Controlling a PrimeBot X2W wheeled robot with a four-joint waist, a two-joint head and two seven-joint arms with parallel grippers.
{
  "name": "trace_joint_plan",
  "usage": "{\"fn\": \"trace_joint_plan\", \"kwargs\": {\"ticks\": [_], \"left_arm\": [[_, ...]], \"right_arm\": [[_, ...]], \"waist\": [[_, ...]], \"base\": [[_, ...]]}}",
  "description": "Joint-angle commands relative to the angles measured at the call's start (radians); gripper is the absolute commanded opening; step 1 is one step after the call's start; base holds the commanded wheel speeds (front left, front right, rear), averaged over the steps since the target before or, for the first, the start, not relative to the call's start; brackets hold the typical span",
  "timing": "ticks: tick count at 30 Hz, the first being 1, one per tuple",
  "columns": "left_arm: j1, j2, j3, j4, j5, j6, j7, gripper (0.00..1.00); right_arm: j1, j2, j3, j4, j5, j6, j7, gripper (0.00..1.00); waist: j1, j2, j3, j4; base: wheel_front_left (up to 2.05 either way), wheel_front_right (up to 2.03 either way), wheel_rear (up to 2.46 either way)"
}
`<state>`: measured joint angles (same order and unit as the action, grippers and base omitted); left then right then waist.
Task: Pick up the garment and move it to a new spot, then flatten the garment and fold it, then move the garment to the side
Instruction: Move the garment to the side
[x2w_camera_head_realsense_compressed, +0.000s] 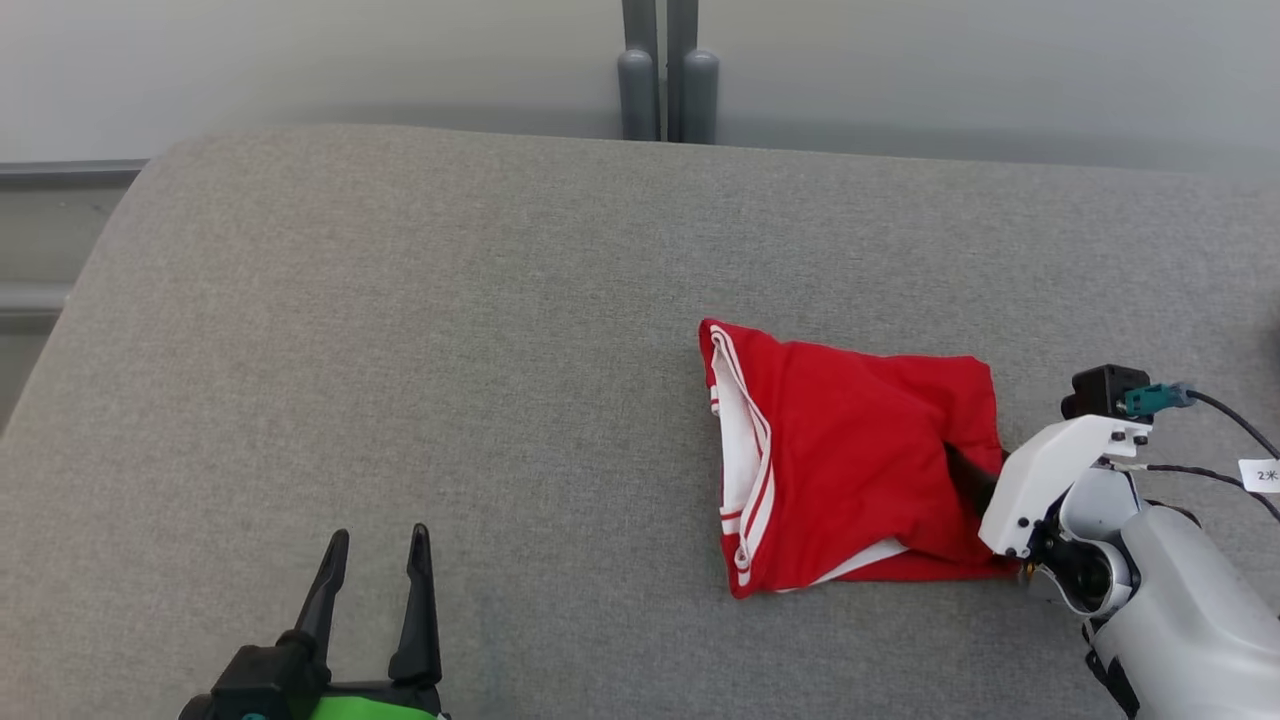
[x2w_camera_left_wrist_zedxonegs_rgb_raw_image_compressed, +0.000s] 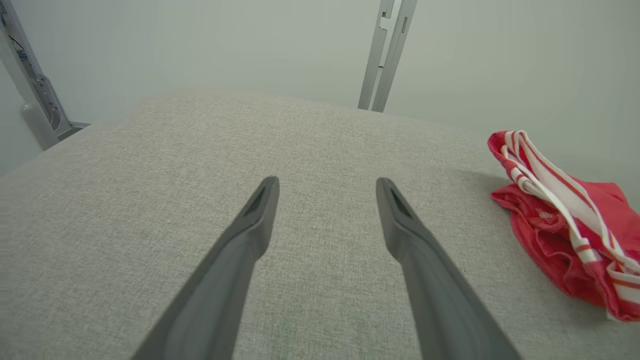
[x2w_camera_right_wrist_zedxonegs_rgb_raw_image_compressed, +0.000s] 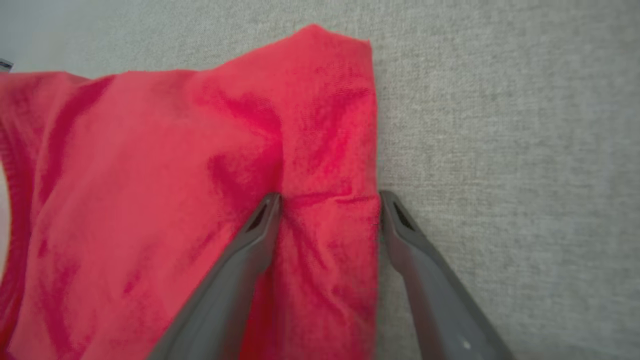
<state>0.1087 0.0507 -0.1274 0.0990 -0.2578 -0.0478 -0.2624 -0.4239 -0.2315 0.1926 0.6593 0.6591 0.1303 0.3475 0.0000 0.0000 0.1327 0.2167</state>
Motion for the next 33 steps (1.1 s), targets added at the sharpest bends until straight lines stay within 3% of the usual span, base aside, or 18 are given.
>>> {"fn": "trace_joint_plan", "kwargs": {"ticks": [1, 5, 11, 18, 33], "left_arm": [[-0.007, 0.001, 0.007, -0.005, -0.008, 0.008, -0.003, 1.00], [0.015, 0.001, 0.010, -0.012, -0.014, 0.013, -0.003, 1.00], [0.008, 0.001, 0.005, -0.013, -0.005, 0.002, -0.003, 1.00], [-0.025, 0.002, -0.015, -0.011, -0.007, -0.009, -0.003, 1.00], [0.006, 0.001, -0.021, 0.015, -0.011, -0.010, -0.003, 1.00]], "right_arm": [[0.004, 0.012, -0.002, 0.021, 0.027, 0.001, 0.002, 0.00], [-0.007, -0.004, 0.005, -0.001, 0.078, 0.001, 0.007, 0.00], [-0.064, -0.120, -0.012, -0.046, 0.064, 0.000, -0.032, 0.00], [-0.186, -0.243, -0.059, -0.091, 0.012, 0.000, -0.027, 0.00], [-0.309, -0.333, -0.117, -0.012, -0.163, 0.000, -0.018, 0.00]], "waist": [[0.0000, 0.0000, 0.014, 0.013], [0.0000, 0.0000, 0.007, -0.040], [0.0000, 0.0000, 0.010, -0.162], [0.0000, 0.0000, 0.010, -0.250], [0.0000, 0.0000, -0.005, -0.256]], "base": [[0.00, 0.00, 0.00], [0.00, 0.00, 0.00], [0.00, 0.00, 0.00], [0.00, 0.00, 0.00], [0.00, 0.00, 0.00]]}}
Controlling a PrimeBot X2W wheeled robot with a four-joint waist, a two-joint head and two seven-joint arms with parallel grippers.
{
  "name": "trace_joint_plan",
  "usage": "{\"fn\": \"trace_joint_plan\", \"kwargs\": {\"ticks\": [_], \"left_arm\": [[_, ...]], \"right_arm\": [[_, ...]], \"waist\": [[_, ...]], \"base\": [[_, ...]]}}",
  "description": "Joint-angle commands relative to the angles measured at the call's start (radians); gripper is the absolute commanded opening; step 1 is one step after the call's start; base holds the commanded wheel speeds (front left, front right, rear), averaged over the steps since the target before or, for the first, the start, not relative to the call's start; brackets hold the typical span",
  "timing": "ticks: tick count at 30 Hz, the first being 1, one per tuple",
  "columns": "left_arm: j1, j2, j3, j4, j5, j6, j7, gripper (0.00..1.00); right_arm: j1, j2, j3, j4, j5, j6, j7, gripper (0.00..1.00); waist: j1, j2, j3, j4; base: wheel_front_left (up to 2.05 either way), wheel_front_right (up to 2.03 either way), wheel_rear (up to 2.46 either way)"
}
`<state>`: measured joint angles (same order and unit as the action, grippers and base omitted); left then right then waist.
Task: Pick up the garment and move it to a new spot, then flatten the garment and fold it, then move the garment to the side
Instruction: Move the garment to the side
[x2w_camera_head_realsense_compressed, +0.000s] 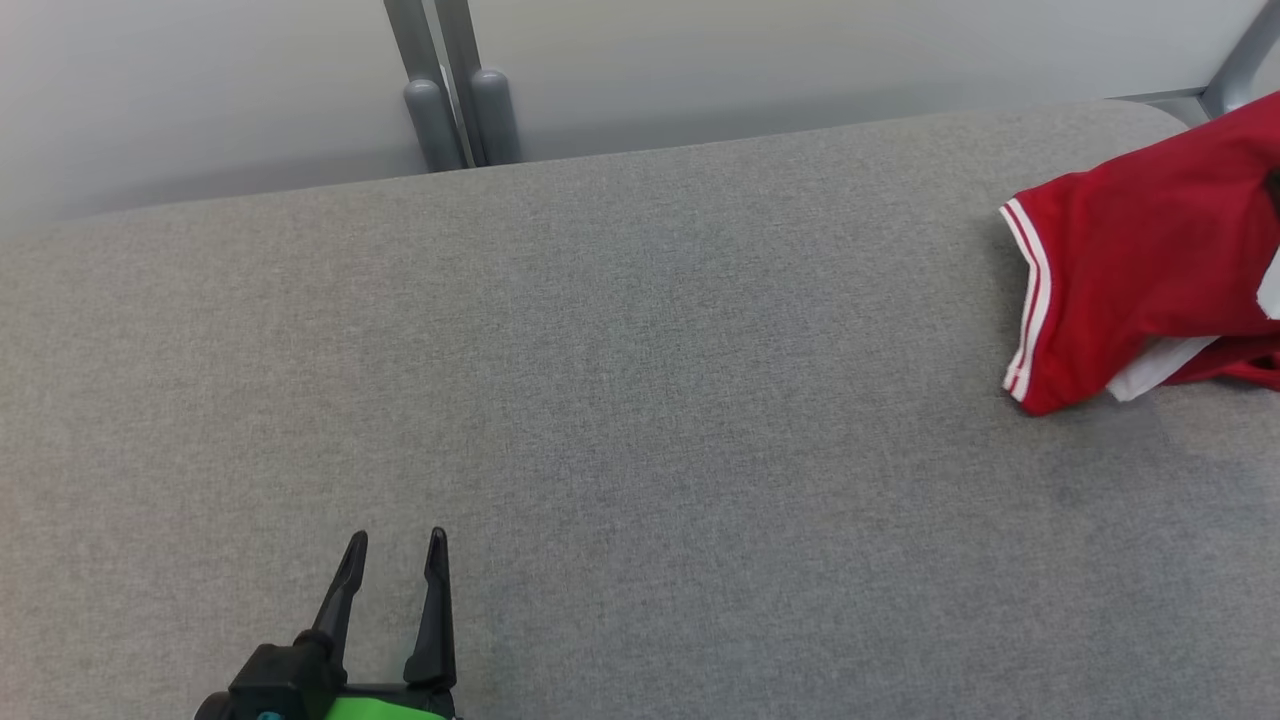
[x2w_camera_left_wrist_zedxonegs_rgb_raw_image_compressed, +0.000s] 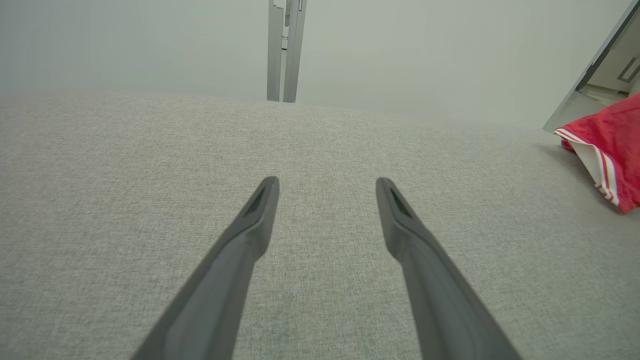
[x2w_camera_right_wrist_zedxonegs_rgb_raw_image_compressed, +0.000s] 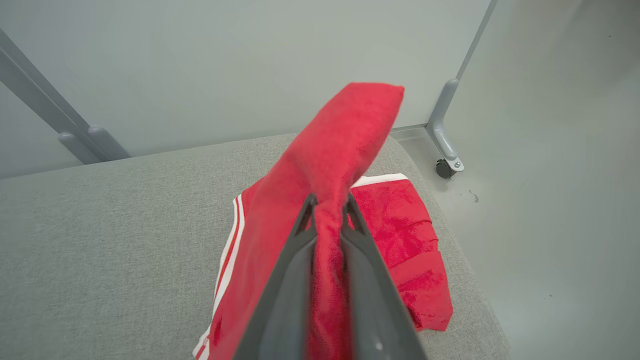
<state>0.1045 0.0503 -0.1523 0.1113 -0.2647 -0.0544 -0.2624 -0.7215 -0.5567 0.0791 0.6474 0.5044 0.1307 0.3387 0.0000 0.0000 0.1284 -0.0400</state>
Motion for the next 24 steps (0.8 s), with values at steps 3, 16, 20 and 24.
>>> {"fn": "trace_joint_plan", "kwargs": {"ticks": [3, 16, 20, 24], "left_arm": [[0.009, 0.002, 0.005, 0.008, 0.001, -0.007, -0.003, 1.00], [0.043, 0.002, 0.047, 0.001, -0.017, 0.014, -0.003, 1.00], [0.071, 0.002, 0.089, -0.008, -0.011, 0.024, -0.003, 1.00], [0.085, 0.002, 0.130, -0.036, 0.004, 0.031, -0.003, 1.00]], "right_arm": [[-0.030, -0.029, -0.027, 0.045, -0.085, 0.000, -0.052, 1.00], [0.070, 0.010, -0.132, -0.047, -0.274, 0.000, -0.350, 1.00], [0.242, 0.057, -0.141, -0.180, -0.266, 0.000, -0.438, 1.00], [0.429, 0.130, -0.160, -0.293, -0.293, 0.000, -0.519, 1.00]], "waist": [[0.0000, 0.0000, -0.004, 0.004], [0.0000, 0.0000, -0.061, -0.001], [0.0000, 0.0000, -0.105, -0.013], [0.0000, 0.0000, -0.132, -0.020]], "base": [[0.00, 0.00, 0.00], [0.00, 0.00, 0.00], [0.00, 0.00, 0.00], [0.00, 0.00, 0.00]]}}
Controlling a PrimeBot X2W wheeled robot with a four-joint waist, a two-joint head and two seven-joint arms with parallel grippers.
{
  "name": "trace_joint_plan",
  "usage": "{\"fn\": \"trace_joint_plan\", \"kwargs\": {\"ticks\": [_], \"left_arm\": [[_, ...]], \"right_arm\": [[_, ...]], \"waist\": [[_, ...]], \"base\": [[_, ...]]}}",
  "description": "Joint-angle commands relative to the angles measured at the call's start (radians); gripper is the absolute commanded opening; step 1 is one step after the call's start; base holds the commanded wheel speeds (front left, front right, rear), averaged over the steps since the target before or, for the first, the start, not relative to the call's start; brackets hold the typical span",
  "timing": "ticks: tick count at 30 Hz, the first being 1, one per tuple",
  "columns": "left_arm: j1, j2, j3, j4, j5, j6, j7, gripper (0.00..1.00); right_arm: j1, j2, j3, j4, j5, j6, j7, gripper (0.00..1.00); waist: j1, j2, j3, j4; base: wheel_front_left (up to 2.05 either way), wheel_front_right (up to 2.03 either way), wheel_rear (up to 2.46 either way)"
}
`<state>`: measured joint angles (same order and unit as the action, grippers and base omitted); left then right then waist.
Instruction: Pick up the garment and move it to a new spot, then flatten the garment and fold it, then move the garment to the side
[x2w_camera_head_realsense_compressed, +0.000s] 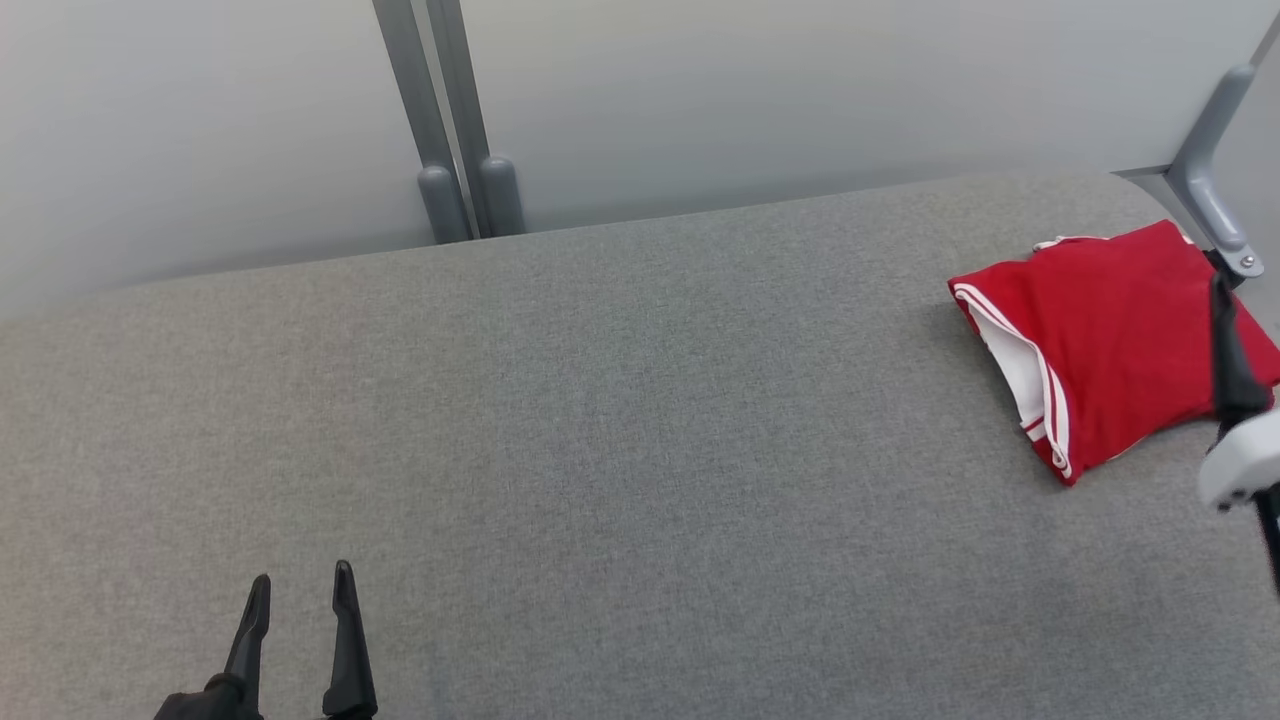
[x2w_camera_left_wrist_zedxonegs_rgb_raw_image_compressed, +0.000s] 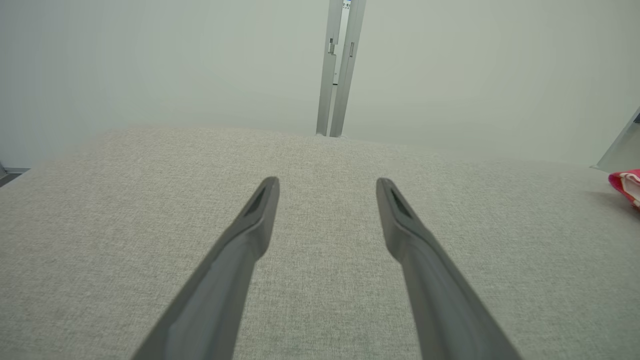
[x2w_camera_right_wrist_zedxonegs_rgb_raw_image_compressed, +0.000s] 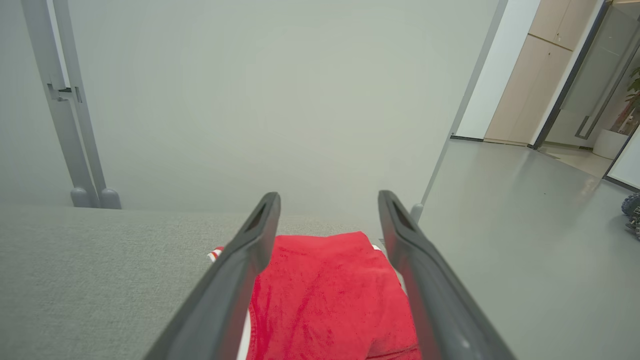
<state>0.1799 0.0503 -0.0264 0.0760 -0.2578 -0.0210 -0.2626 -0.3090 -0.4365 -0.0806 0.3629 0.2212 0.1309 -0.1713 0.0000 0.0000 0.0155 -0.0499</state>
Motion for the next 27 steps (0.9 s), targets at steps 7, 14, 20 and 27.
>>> {"fn": "trace_joint_plan", "kwargs": {"ticks": [7, 14, 20, 27], "left_arm": [[0.014, 0.002, 0.060, 0.024, 0.030, -0.035, -0.002, 1.00], [-0.021, 0.002, 0.075, 0.082, 0.053, -0.071, -0.002, 1.00], [-0.062, 0.002, 0.039, 0.104, 0.046, -0.102, -0.003, 1.00], [-0.044, -0.005, 0.022, 0.145, 0.030, -0.102, 0.011, 0.00]], "right_arm": [[0.288, 0.170, -0.031, -0.161, -0.076, 0.000, -0.087, 1.00], [0.431, 0.273, -0.025, -0.210, -0.111, 0.000, -0.093, 1.00], [0.484, 0.321, -0.060, -0.221, -0.136, 0.000, -0.094, 1.00], [0.480, 0.348, -0.063, -0.176, -0.113, 0.001, -0.081, 0.00]], "waist": [[0.0000, 0.0000, -0.026, -0.003], [0.0000, 0.0000, -0.030, 0.031], [0.0000, 0.0000, -0.028, 0.085], [0.0000, 0.0000, -0.029, 0.075]], "base": [[0.00, 0.00, 0.00], [0.00, 0.00, 0.00], [0.00, 0.00, 0.00], [0.00, 0.00, 0.00]]}}
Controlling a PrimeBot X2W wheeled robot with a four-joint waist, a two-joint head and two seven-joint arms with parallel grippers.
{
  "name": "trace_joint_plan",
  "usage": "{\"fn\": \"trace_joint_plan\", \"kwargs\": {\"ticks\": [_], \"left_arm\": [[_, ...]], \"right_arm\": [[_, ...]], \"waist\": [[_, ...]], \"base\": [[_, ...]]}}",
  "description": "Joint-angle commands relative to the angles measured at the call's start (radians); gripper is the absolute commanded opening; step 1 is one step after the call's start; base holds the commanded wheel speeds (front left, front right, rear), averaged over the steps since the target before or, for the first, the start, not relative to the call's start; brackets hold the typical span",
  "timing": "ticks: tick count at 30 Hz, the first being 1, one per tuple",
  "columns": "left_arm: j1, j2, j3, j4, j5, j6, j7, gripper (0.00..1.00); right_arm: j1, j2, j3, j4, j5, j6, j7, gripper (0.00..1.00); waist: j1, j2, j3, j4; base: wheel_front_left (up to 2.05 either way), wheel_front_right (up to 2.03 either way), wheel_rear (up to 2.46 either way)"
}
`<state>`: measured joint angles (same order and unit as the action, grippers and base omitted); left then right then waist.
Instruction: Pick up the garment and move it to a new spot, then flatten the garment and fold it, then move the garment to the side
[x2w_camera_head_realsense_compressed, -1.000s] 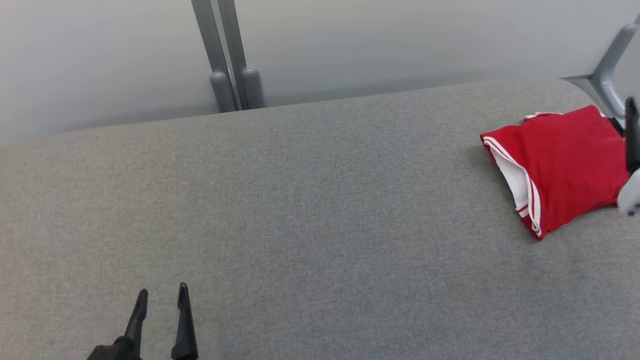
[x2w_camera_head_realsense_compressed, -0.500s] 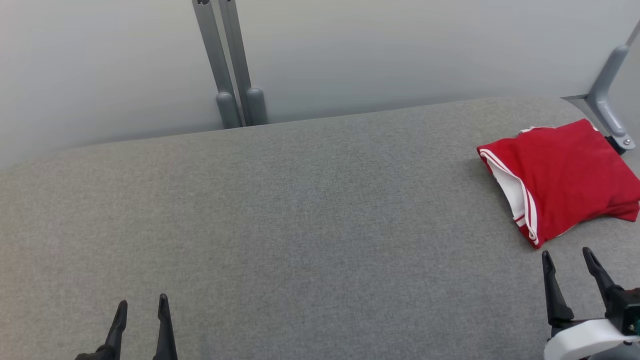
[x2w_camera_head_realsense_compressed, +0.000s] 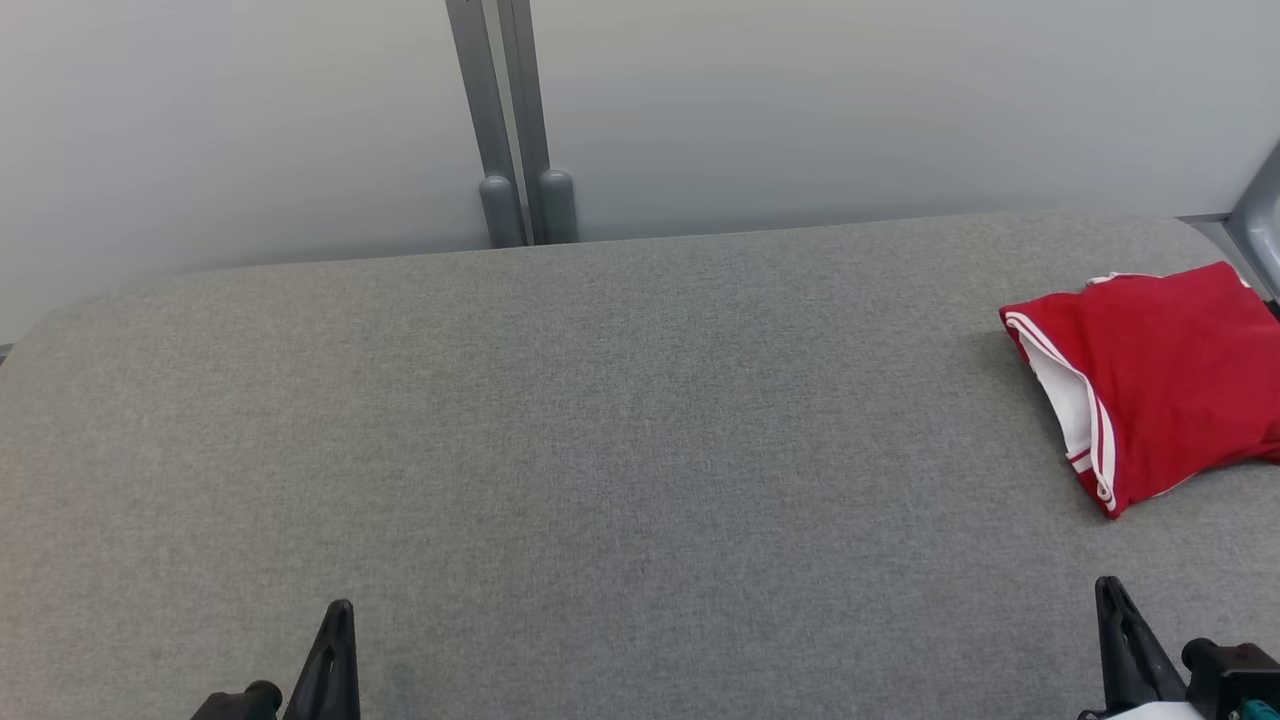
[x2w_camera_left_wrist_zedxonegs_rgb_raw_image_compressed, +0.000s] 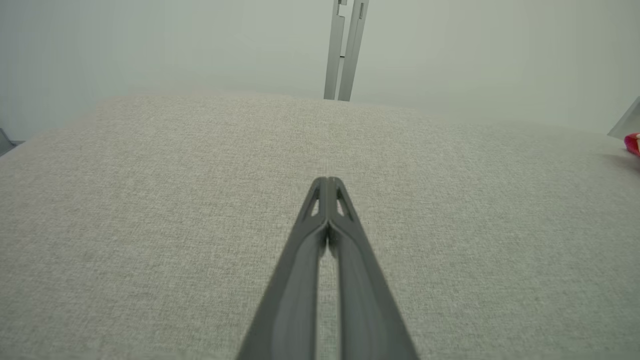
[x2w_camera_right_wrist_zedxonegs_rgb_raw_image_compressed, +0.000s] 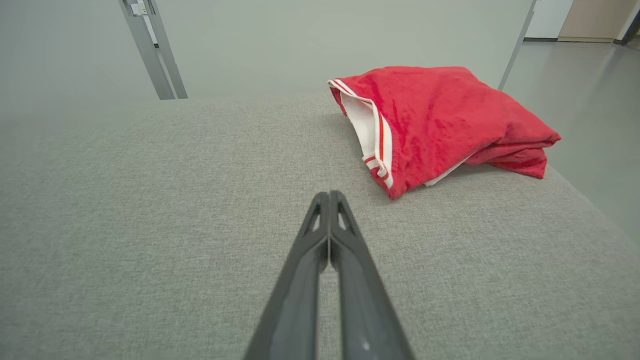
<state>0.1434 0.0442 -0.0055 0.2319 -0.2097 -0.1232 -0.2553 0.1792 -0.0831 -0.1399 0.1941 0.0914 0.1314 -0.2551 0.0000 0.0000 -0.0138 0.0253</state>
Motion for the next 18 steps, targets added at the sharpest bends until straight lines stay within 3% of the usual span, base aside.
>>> {"fn": "trace_joint_plan", "kwargs": {"ticks": [1, 18], "left_arm": [[-0.011, 0.001, 0.003, -0.010, -0.041, 0.000, 0.009, 0.00], [-0.068, 0.006, 0.026, -0.005, -0.347, -0.002, 0.086, 0.00]], "right_arm": [[-0.015, -0.005, -0.005, -0.004, 0.040, 0.000, 0.011, 0.00], [-0.074, 0.003, 0.004, 0.004, 0.369, 0.000, 0.088, 0.00]], "waist": [[0.0001, 0.0000, 0.000, 0.000], [0.0001, 0.0000, 0.002, -0.004]], "base": [[0.00, 0.00, 0.00], [0.00, 0.00, 0.00]]}}
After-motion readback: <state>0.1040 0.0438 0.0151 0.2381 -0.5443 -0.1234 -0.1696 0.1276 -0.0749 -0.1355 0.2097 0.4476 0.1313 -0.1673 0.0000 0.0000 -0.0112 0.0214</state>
